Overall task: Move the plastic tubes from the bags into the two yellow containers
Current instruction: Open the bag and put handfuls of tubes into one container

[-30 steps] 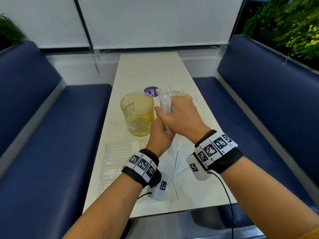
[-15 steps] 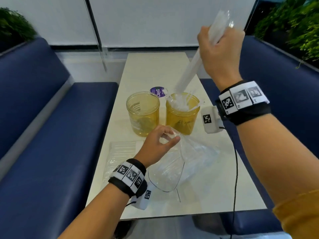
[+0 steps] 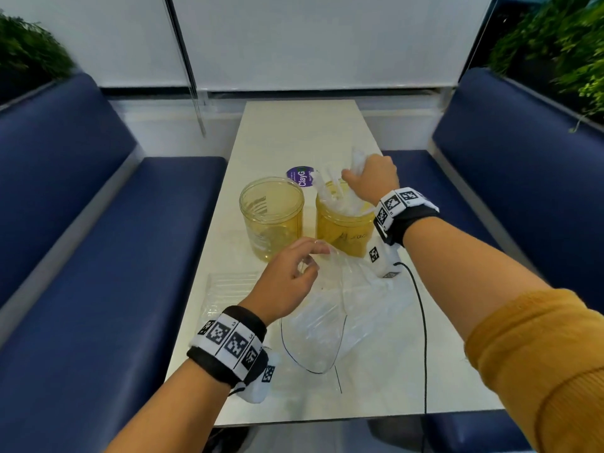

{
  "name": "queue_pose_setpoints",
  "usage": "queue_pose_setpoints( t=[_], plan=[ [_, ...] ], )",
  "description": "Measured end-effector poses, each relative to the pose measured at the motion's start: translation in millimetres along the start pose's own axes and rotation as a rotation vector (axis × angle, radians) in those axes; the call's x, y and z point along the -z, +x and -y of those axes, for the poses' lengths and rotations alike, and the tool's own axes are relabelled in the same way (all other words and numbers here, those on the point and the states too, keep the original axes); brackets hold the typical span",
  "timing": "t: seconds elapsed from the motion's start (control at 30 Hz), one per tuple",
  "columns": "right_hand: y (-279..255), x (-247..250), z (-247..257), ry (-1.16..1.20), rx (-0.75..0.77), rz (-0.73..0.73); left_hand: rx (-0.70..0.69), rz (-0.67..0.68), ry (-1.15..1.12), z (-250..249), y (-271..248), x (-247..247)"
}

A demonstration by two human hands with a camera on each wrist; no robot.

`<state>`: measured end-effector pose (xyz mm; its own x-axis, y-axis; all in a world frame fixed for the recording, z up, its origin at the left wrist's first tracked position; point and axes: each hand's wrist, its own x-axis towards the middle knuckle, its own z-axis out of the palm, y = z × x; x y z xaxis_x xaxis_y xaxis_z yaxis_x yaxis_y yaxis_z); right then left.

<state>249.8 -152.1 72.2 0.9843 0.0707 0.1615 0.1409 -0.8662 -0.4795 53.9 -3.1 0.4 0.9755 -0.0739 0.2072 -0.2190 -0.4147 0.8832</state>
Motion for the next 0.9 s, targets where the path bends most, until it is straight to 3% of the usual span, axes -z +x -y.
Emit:
queue_pose_setpoints(
  t=[0.1,0.23,0.3,0.37,0.43,0.5,0.6,0.67,0.8,0.9],
  plan=[
    [1,3,-4,-0.017,0.025,0.046,-0.029,0.017,0.029,-6,3,2],
    [7,13,-4,0.3,0.27,-0.255,-0.043,0.012,0.053,-7,9,3],
    [13,15,0,0.204,0.456,-0.307,-0.041,0.015,0.068,-6,11,2],
    [17,9,0,-0.003,0.53,-0.194,-0.038,0.01,0.069,-5,13,1],
    [15,-4,-6,-0.252,0.502,0.026,-0.042,0.004,0.073,-5,14,2],
    [11,-11,-11,-0.343,0.521,0.1,-0.037,0.008,0.068,-6,15,4],
    [13,-2,-5,-0.041,0.464,-0.08,-0.038,0.009,0.057,-7,16,7],
    [17,9,2,0.035,0.412,-0.187,-0.04,0.011,0.074,-8,17,8],
    [15,17,-4,0.006,0.265,-0.078,-0.033,0.051,0.135,-15,22,9],
    [-8,27,-5,-0.027,0.331,-0.18,-0.034,0.122,0.196,-25,28,8]
  ],
)
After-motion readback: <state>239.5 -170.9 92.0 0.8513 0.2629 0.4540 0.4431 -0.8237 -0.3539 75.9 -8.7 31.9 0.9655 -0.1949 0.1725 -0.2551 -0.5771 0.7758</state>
